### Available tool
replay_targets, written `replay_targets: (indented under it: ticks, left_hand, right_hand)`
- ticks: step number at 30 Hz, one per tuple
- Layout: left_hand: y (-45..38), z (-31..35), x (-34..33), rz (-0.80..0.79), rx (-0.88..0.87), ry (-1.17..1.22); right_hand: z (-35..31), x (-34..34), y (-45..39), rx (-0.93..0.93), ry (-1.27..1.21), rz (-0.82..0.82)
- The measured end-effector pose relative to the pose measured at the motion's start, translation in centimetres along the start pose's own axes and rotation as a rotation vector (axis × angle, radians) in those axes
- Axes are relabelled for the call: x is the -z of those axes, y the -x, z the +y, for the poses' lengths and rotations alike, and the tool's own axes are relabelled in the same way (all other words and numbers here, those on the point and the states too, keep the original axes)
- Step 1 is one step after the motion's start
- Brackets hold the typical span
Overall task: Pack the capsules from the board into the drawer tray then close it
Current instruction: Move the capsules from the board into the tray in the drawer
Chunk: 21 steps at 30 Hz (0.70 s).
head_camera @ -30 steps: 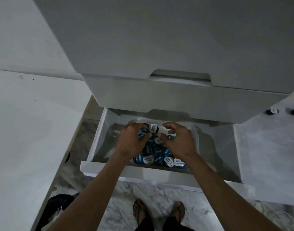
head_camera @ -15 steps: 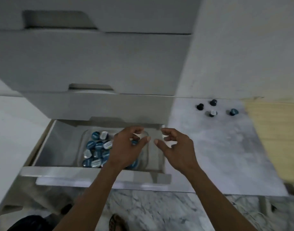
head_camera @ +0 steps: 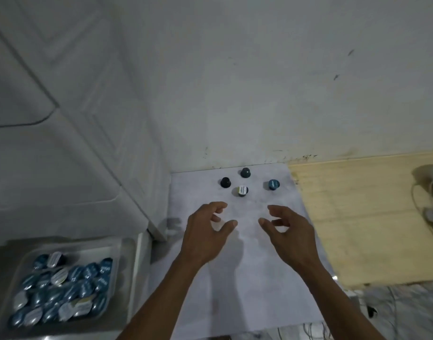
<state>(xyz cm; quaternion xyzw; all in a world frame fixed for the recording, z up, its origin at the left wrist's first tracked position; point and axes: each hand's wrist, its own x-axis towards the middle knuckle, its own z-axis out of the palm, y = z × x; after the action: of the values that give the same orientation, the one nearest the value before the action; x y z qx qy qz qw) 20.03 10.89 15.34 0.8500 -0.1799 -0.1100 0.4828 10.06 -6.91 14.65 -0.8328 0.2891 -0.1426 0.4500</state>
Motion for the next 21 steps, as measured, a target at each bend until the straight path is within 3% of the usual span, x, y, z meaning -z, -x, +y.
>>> replay_targets:
  ticks: [12, 21]
  left_hand:
    - [-12.7, -1.6, -8.8, 0.002, 0.043, -0.111]
    - [-15.0, -7.6, -16.4, 0.074, 0.133, -0.285]
  right_hand:
    - [6.0, -0.3, -12.0, -0.129, 0.098, 0.020]
    - [13.0, -4.7, -19.7, -0.009, 0.334, -0.068]
